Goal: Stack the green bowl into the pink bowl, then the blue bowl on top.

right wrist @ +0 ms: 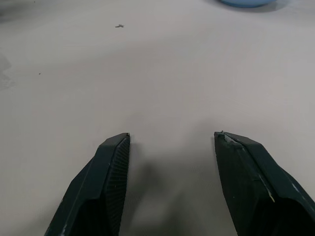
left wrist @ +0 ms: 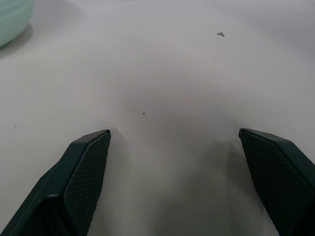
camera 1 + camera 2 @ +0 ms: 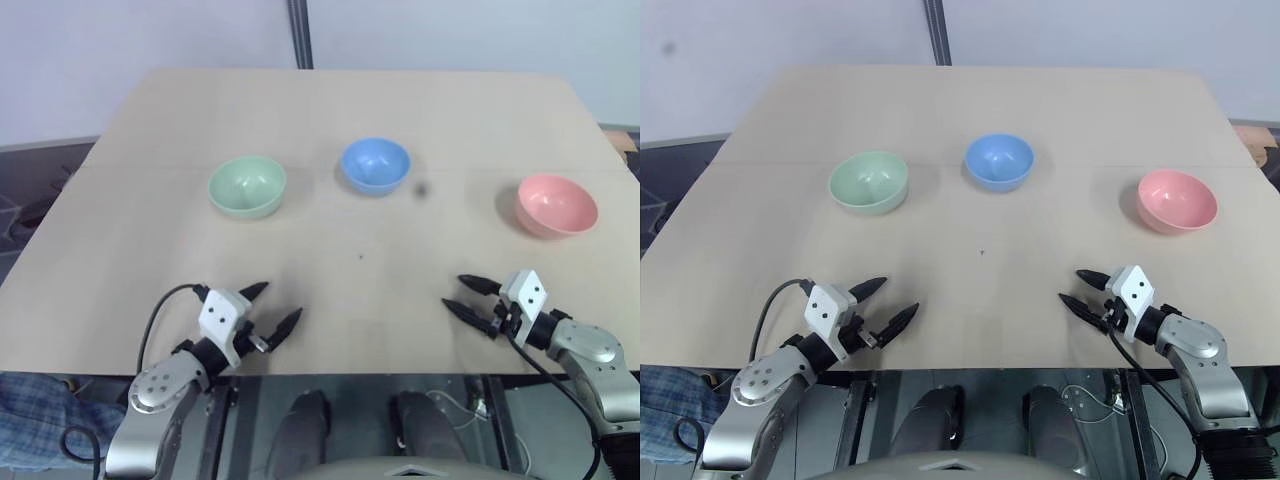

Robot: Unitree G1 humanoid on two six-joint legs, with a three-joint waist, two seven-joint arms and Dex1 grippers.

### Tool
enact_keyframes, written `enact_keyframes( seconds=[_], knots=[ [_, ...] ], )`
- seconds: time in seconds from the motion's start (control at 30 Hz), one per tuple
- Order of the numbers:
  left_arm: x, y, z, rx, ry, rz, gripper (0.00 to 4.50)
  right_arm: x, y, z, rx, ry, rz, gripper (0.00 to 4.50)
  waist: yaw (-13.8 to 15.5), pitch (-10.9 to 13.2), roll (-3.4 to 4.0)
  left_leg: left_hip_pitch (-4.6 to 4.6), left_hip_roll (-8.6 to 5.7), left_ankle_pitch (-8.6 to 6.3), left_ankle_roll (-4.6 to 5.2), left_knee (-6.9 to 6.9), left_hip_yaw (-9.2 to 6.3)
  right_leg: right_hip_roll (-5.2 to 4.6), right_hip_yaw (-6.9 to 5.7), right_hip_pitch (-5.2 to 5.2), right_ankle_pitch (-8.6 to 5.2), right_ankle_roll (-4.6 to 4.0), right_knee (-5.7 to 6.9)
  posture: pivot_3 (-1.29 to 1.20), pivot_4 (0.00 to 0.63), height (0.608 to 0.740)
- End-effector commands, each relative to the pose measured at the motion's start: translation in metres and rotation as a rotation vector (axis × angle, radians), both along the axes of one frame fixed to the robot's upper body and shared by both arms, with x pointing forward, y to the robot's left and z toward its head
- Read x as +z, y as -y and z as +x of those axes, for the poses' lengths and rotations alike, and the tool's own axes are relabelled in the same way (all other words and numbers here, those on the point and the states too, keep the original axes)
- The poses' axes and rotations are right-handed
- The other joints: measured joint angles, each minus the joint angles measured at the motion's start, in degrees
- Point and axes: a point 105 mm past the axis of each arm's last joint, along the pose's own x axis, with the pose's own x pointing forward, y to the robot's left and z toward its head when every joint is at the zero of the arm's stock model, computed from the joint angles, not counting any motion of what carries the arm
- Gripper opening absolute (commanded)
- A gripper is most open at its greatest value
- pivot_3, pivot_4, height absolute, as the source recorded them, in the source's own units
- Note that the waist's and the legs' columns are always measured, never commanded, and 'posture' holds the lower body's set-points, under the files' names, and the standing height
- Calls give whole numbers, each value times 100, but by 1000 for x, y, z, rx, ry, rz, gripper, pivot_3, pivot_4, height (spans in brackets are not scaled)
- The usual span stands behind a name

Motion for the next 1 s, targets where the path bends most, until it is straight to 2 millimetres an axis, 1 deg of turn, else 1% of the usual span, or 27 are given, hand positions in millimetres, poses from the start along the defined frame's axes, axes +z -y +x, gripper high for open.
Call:
enact_keyframes(
  seconds=[0.03,0.8,0.9,1.0],
  knots=[
    [7,3,0,-17,36,0,4417,10,6,2,-9,46,-2,2847,0,0,0,0,0,0,0,0,0,0,0,0,0,0,0,0,150,740],
    [13,7,2,-35,59,-19,4417,11,6,4,-21,52,9,2847,0,-1,1,2,0,0,0,4,0,1,0,1,0,0,7,0,150,740],
    [17,8,4,-40,77,-28,4417,14,8,6,-39,71,8,2847,0,-1,1,2,0,0,0,5,0,0,0,1,0,0,7,0,150,740],
    [23,11,5,-51,107,-50,4417,18,13,13,-91,102,15,2847,0,-1,0,2,0,0,0,5,0,0,0,1,0,0,7,0,150,740]
  ],
)
